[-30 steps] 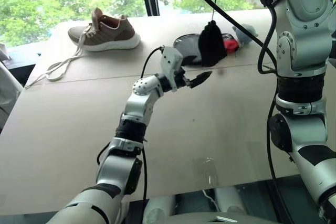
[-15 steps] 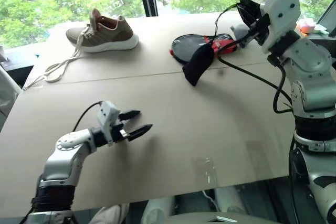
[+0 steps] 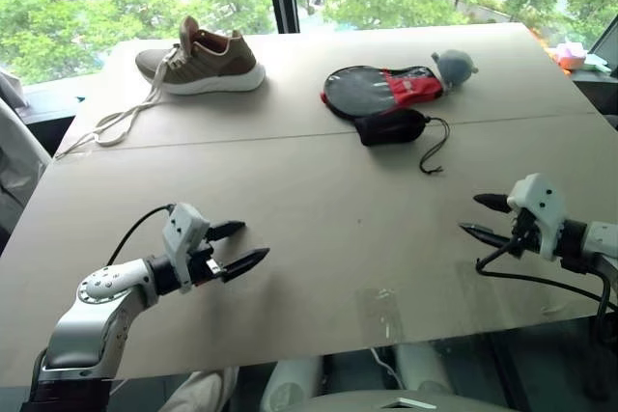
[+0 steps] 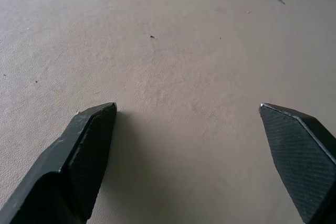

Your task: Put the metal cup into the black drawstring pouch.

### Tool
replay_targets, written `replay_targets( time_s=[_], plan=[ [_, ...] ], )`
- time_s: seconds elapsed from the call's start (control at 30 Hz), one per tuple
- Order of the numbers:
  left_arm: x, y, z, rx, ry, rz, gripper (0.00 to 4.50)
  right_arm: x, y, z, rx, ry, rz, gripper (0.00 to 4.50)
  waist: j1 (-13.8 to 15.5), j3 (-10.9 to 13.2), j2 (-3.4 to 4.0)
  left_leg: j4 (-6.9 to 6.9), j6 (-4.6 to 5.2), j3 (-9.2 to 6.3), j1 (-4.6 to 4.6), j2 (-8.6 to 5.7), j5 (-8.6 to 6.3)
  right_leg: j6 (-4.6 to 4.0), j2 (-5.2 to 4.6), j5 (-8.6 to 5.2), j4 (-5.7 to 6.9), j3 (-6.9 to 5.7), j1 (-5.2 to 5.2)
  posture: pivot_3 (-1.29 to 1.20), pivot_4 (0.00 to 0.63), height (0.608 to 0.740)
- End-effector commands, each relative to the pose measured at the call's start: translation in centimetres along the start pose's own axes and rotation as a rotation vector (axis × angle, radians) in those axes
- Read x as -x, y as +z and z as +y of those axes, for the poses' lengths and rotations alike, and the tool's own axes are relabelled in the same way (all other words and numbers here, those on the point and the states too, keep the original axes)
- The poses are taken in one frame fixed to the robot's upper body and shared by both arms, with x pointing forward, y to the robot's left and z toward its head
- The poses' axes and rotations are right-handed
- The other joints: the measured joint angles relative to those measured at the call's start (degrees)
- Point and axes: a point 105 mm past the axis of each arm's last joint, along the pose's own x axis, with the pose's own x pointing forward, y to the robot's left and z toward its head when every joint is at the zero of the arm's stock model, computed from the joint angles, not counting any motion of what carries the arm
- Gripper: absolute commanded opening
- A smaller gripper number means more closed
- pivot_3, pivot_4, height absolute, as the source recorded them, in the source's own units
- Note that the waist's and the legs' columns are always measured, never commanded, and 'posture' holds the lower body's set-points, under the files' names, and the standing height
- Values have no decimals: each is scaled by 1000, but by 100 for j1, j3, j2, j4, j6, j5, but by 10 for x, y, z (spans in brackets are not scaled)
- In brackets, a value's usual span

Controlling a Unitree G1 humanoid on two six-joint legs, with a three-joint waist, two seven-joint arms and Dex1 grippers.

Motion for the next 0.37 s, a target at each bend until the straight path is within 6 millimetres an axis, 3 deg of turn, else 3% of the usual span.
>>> replay_targets(
  time_s=[0.03, 0.1, 0.23, 0.37],
  plan=[
    [-6, 19, -12, -87, 2, -72, 4500, 20, -3, -18, -42, -92, -155, 3067, 22, -2, -4, 1, 0, -2, 10, 2, 0, -1, 0, 0, -2, -4, 13, 0, 150, 740],
    [-10, 26, -13, -112, 30, -105, 4500, 31, -6, -21, -100, -108, -275, 3067, 49, -3, -5, 1, 0, 1, 17, 1, -1, -1, 0, 0, -5, -3, 21, 0, 150, 740],
    [-13, 31, -16, -156, 68, -122, 4500, 40, -33, -22, -178, -126, -252, 3067, 88, -1, 0, -2, 0, 4, 26, 2, -1, -1, 2, 0, -6, 0, 27, 0, 150, 740],
    [-14, 27, -19, -164, 84, -117, 4500, 49, -41, -26, -216, -137, -293, 3067, 92, -1, 1, -4, 0, 10, 31, 2, -1, -2, 1, 0, -7, 5, 30, 0, 150, 740]
  ],
)
